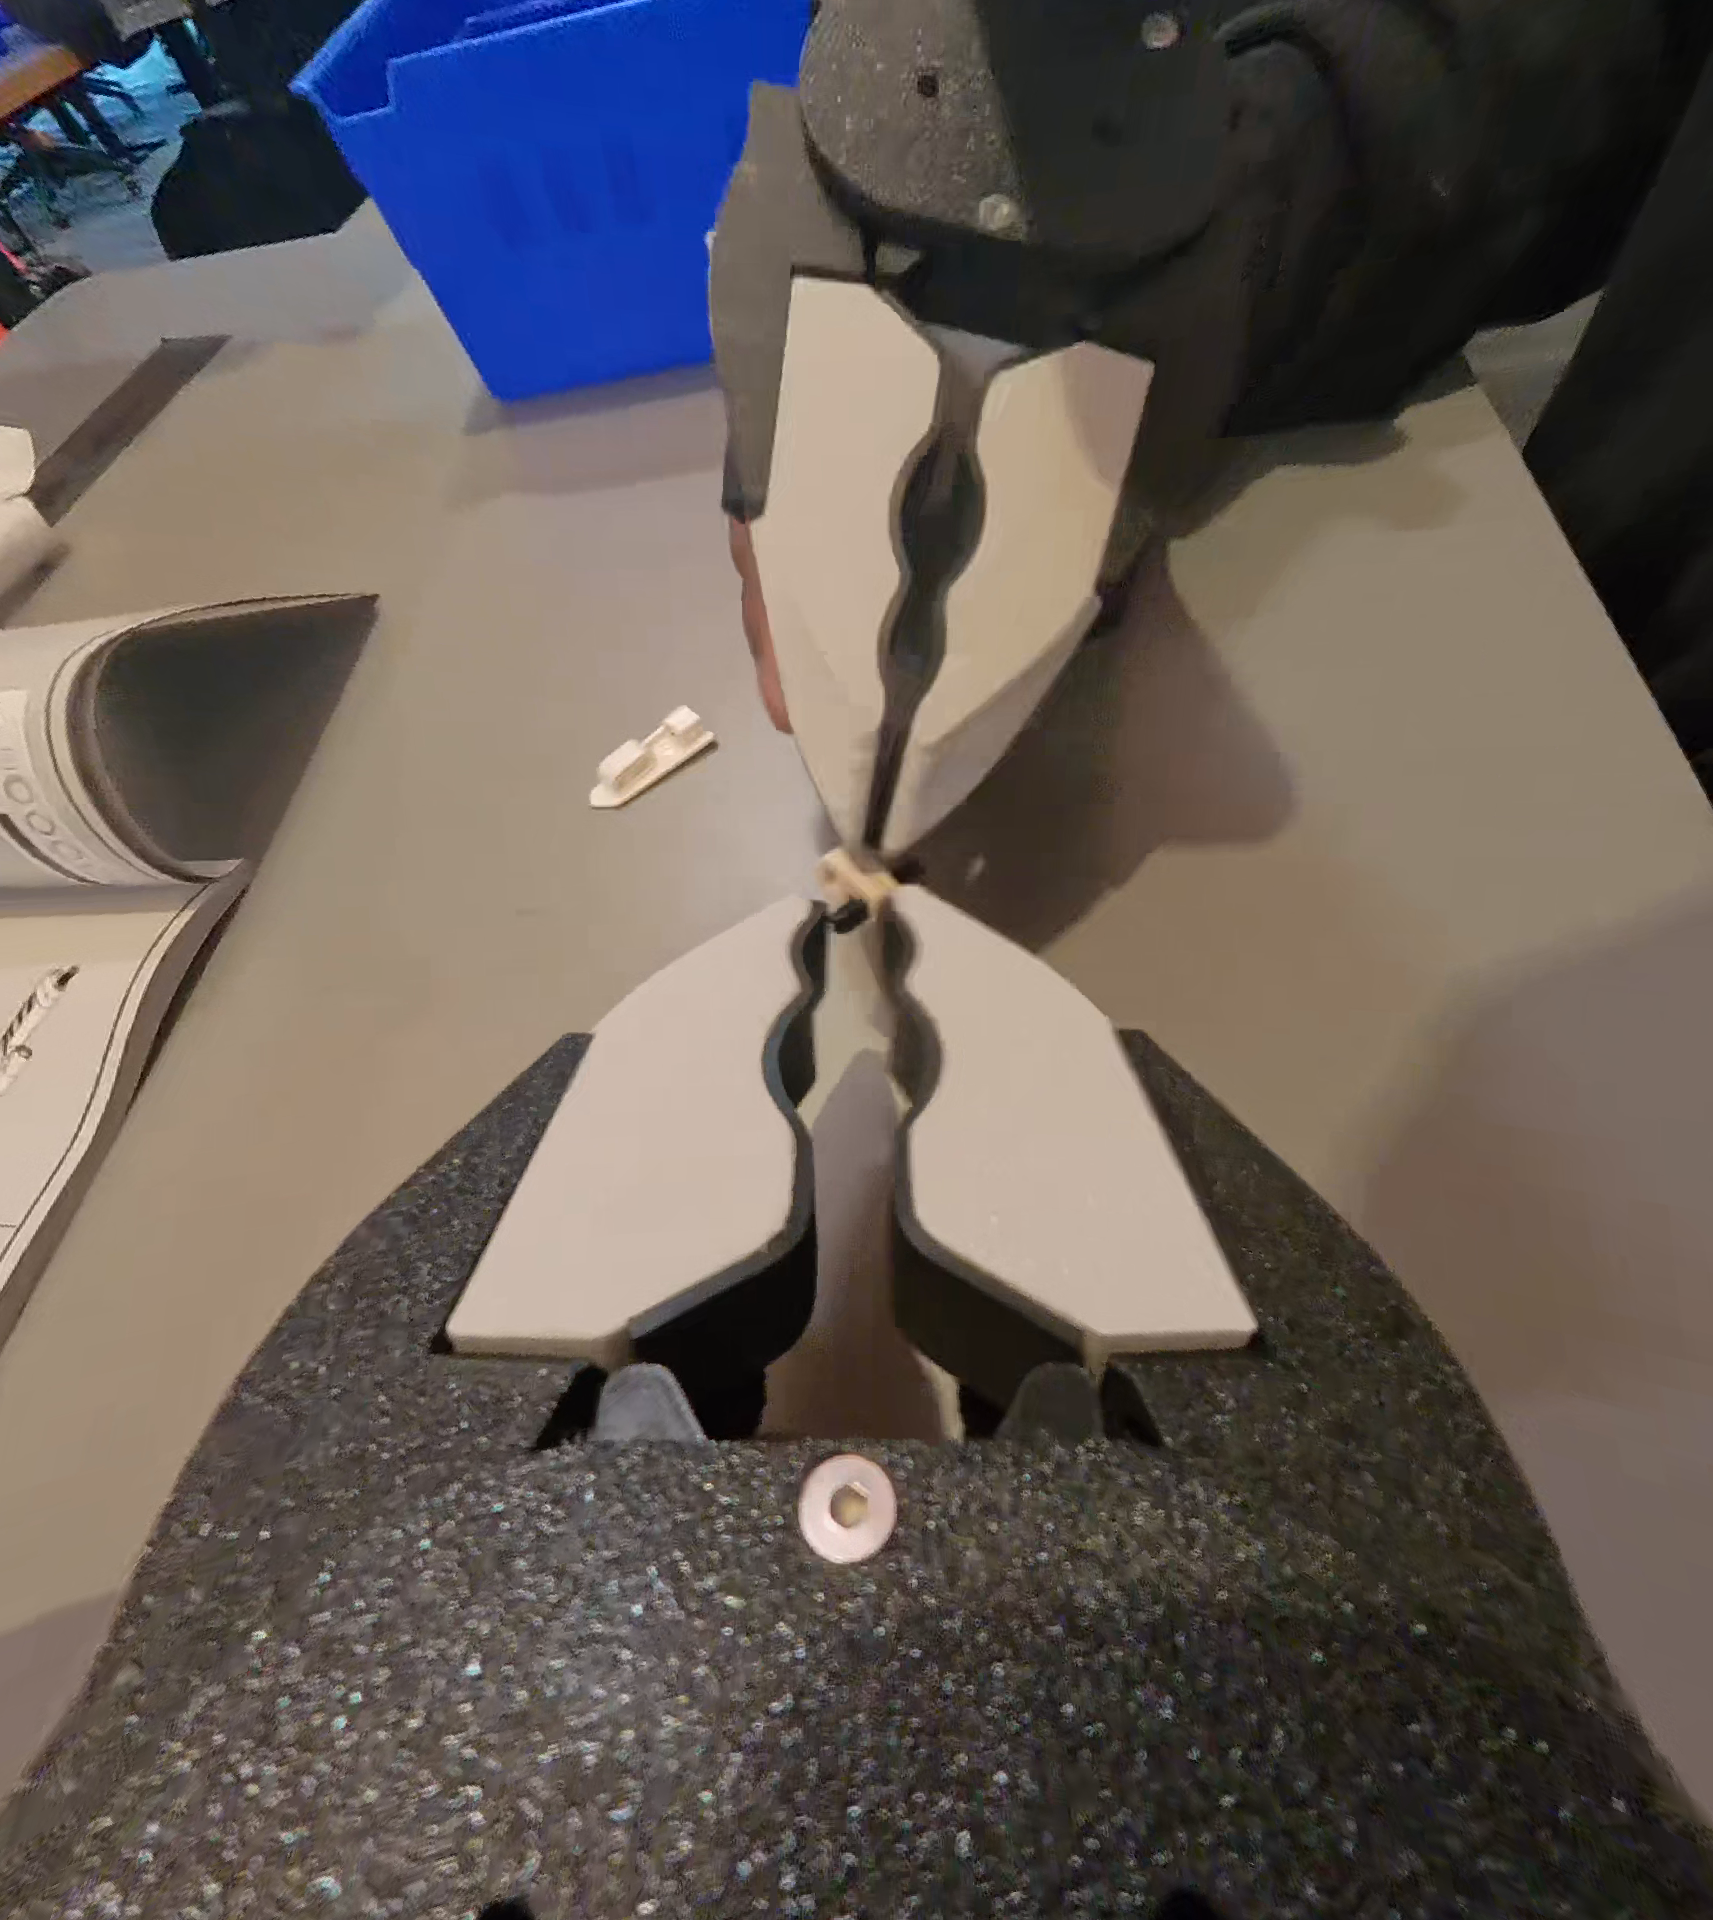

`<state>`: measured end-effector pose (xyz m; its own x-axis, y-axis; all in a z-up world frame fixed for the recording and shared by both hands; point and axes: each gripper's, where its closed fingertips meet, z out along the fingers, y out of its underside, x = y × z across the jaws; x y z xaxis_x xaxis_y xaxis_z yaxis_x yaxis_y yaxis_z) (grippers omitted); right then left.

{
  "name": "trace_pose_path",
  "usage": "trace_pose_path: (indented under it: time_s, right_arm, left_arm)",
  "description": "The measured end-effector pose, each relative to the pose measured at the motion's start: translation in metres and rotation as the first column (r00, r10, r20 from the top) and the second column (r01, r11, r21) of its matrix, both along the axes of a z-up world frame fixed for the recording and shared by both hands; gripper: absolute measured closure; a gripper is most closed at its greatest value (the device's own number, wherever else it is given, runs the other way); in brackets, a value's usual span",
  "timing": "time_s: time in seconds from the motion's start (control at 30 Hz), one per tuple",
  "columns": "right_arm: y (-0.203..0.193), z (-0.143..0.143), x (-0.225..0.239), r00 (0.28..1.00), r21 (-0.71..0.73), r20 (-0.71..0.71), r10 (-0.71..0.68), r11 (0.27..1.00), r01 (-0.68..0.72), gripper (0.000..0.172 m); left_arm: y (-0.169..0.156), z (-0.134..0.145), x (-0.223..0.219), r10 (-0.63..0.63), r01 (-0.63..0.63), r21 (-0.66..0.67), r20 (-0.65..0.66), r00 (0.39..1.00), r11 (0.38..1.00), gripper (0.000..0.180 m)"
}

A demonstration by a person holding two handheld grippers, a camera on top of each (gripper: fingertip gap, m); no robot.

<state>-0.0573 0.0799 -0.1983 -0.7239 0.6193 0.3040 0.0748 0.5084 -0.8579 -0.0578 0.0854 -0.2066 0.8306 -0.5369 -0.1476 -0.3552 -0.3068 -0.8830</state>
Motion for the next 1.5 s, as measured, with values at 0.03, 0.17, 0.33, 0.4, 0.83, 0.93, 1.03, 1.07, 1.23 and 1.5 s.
trace_pose_path:
  time_s: [0.03,0.17,0.33,0.4,0.83,0.93,1.03,1.07,1.23,1.5]
  right_arm:
    - [0.005,-0.001,0.000,1.000,-0.011,0.011,-0.014,1.000,0.015,0.172]
    - [0.014,-0.002,0.002,0.999,-0.007,0.032,-0.017,1.000,0.017,0.172]
    - [0.035,-0.016,-0.005,0.992,0.085,0.075,-0.097,0.992,0.090,0.162]
    - [0.044,-0.020,-0.013,0.984,0.120,0.083,-0.155,0.982,0.145,0.160]
    - [0.050,-0.045,-0.073,0.919,0.242,0.261,-0.294,0.942,0.233,0.145]
    - [0.048,-0.046,-0.080,0.912,0.254,0.277,-0.304,0.938,0.236,0.155]
    - [0.046,-0.047,-0.082,0.917,0.268,0.263,-0.300,0.936,0.229,0.165]
    - [0.045,-0.047,-0.082,0.921,0.273,0.252,-0.297,0.935,0.227,0.165]
    - [0.040,-0.034,-0.081,0.964,0.262,0.071,-0.256,0.938,0.229,0.166]
    - [0.035,0.017,-0.075,0.932,0.238,-0.263,-0.248,0.920,0.312,0.167]
  left_arm:
    - [0.001,0.000,-0.001,0.008,-0.008,0.002,-0.004,1.000,1.000,0.175]
    - [0.004,-0.002,-0.005,0.041,-0.040,-0.031,0.020,0.999,0.999,0.173]
    - [0.009,-0.002,-0.016,0.130,-0.129,-0.047,0.038,0.991,0.991,0.162]
    - [0.011,-0.001,-0.025,0.200,-0.197,-0.055,0.057,0.978,0.979,0.161]
    - [0.014,-0.010,-0.058,0.433,-0.426,-0.127,0.032,0.901,0.896,0.161]
    - [0.014,-0.010,-0.059,0.446,-0.437,-0.130,0.041,0.894,0.890,0.161]
    - [0.013,-0.008,-0.061,0.460,-0.450,-0.130,0.060,0.886,0.884,0.161]
    - [0.013,-0.008,-0.062,0.469,-0.457,-0.135,0.070,0.881,0.879,0.161]
    - [0.014,-0.003,-0.071,0.515,-0.500,-0.132,0.128,0.848,0.856,0.160]
    - [0.018,0.014,-0.073,0.489,-0.479,-0.117,0.337,0.805,0.870,0.160]
